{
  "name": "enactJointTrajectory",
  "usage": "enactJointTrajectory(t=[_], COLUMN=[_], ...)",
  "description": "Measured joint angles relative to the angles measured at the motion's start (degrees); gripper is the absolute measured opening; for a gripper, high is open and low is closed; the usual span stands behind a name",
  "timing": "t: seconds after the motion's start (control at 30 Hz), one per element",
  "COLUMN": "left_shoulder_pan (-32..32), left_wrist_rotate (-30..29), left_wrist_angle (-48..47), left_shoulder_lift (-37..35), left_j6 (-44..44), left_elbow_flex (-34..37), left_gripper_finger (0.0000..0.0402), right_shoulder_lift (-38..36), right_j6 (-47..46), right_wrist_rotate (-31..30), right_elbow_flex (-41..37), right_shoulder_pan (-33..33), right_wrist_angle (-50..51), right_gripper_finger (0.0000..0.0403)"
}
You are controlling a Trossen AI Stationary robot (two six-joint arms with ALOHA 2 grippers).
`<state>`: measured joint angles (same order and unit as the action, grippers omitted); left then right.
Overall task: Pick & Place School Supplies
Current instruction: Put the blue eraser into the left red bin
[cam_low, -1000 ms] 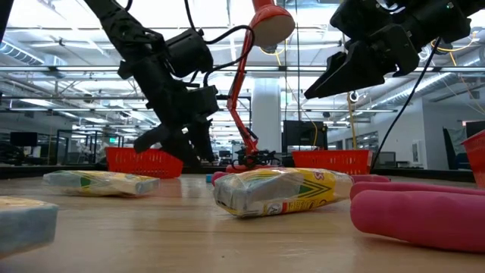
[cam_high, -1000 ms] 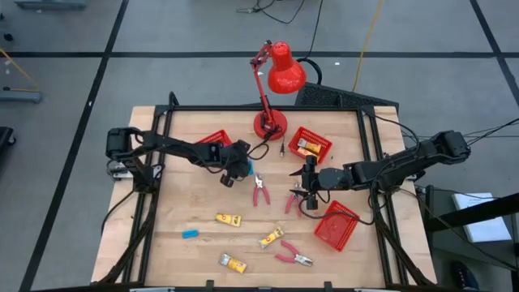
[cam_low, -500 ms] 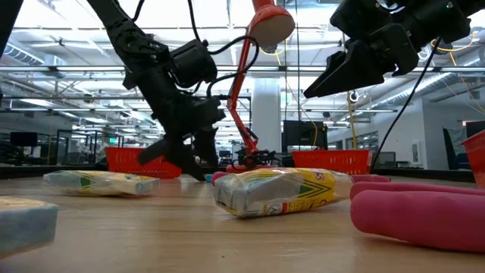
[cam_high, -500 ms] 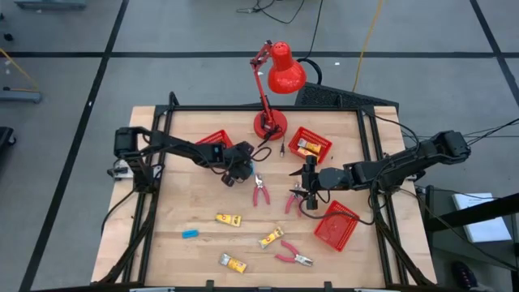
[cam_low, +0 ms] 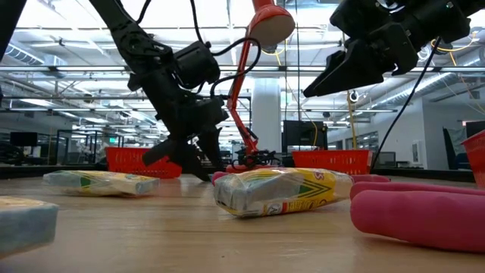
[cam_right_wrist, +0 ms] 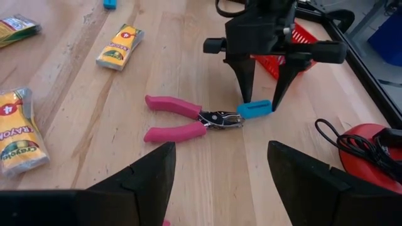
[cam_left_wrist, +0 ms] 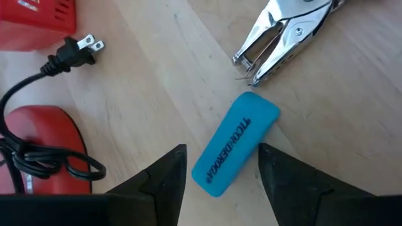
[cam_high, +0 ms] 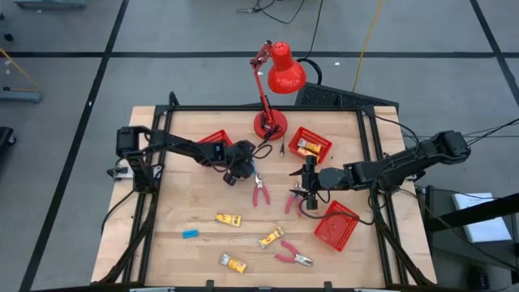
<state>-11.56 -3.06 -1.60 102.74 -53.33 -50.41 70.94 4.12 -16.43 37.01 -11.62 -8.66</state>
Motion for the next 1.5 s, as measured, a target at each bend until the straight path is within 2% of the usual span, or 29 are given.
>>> enactJointTrajectory(t=[0.3,0.43,0.53,0.63,0.77,0.97,1.1,1.33,1.5], left_shoulder_pan=[-1.7,-2.1,-2.0,-1.8,-2.1,-4.0,-3.6,-3.2,-3.0], left_wrist_rotate=[3.7,5.0,5.2,5.1,6.0,8.8,7.3,8.6,8.3], left_wrist_angle=[0.4,-0.5,-5.2,-10.6,-14.2,-14.6,-14.3,-11.5,-11.0], left_shoulder_lift=[0.8,5.0,8.6,10.1,9.9,9.6,9.2,7.2,7.0], left_j6=[1.8,4.7,6.2,7.7,11.1,15.5,16.8,23.9,25.5], left_elbow_flex=[-0.2,-3.5,-8.0,-11.6,-13.1,-12.8,-12.7,-12.4,-12.4], left_gripper_finger=[0.0202,0.0202,0.0198,0.0175,0.0124,0.0050,0.0010,0.0000,0.0001], right_shoulder_lift=[0.0,0.0,0.0,0.0,0.0,0.0,0.0,0.0,0.0], right_j6=[0.0,0.0,-0.3,-0.6,-0.6,-0.6,-0.5,-0.5,-0.5], right_wrist_rotate=[0.0,0.0,0.0,0.0,0.0,0.0,0.1,0.0,0.1], right_elbow_flex=[0.0,0.0,0.0,0.0,0.0,0.0,0.0,0.0,0.0], right_shoulder_pan=[0.0,0.0,0.0,0.0,0.0,0.0,0.0,0.0,0.0], right_wrist_angle=[-0.1,-0.2,-0.2,-0.1,-0.1,-0.1,-0.1,-0.1,-0.1], right_gripper_finger=[0.0242,0.0242,0.0242,0.0242,0.0242,0.0242,0.0242,0.0242,0.0242])
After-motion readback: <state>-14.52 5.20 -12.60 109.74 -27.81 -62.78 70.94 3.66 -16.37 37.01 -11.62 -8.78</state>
